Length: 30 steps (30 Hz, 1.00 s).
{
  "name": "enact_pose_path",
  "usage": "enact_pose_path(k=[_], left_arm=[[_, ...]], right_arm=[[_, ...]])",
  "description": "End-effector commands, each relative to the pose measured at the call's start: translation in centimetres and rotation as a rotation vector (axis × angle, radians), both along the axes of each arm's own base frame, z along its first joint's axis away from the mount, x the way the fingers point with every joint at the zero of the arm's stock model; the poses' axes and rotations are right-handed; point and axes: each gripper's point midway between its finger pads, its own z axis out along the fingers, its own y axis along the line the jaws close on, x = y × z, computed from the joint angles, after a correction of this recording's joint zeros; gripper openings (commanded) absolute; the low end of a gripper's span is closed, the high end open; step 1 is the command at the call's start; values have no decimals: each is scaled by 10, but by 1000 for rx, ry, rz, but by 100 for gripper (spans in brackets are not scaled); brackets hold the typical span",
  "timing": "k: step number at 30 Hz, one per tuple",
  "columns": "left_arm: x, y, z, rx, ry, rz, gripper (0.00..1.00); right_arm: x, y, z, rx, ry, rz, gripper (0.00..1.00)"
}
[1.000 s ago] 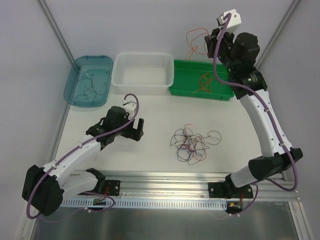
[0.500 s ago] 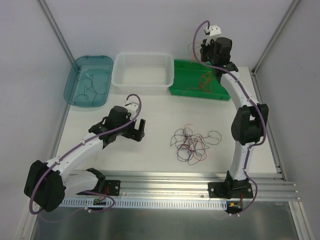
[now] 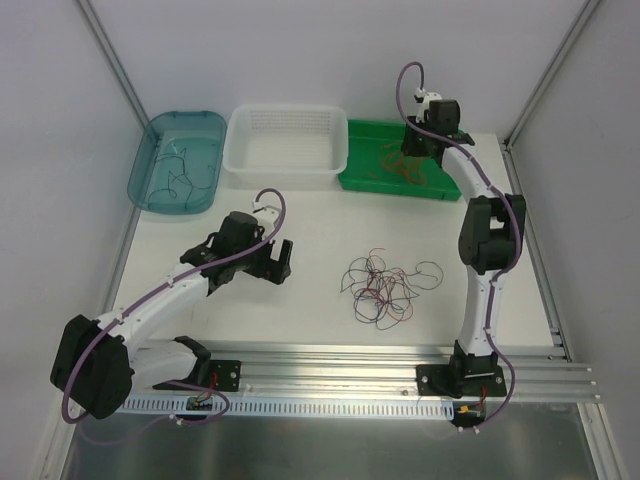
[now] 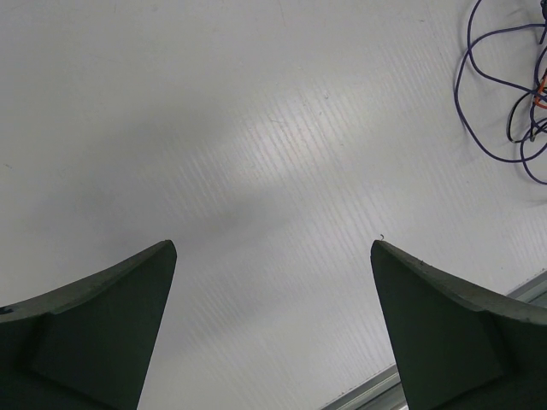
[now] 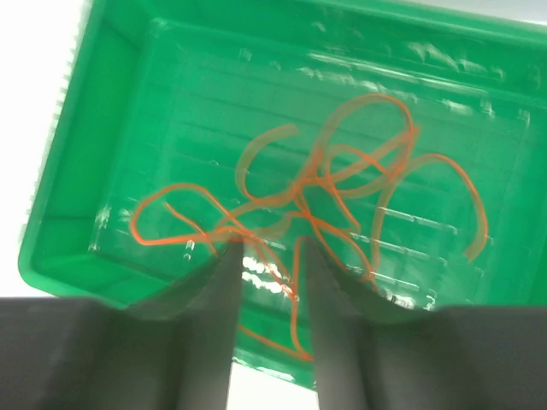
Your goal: Untangle the cables
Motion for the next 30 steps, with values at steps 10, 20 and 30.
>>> enact_pose_path(k=[10,20,30], left_arm=[[3,-12,28,-78,-53,-37,99],[-17,-34,42,-228,16,-93,99],[-48,-90,49,-315,106,-106,99]], right_arm=[[-40,-85,94,39,-20,-406,60],[-229,14,46,170,280,-170,77],[-389,27,-47,177,485,-85,74]])
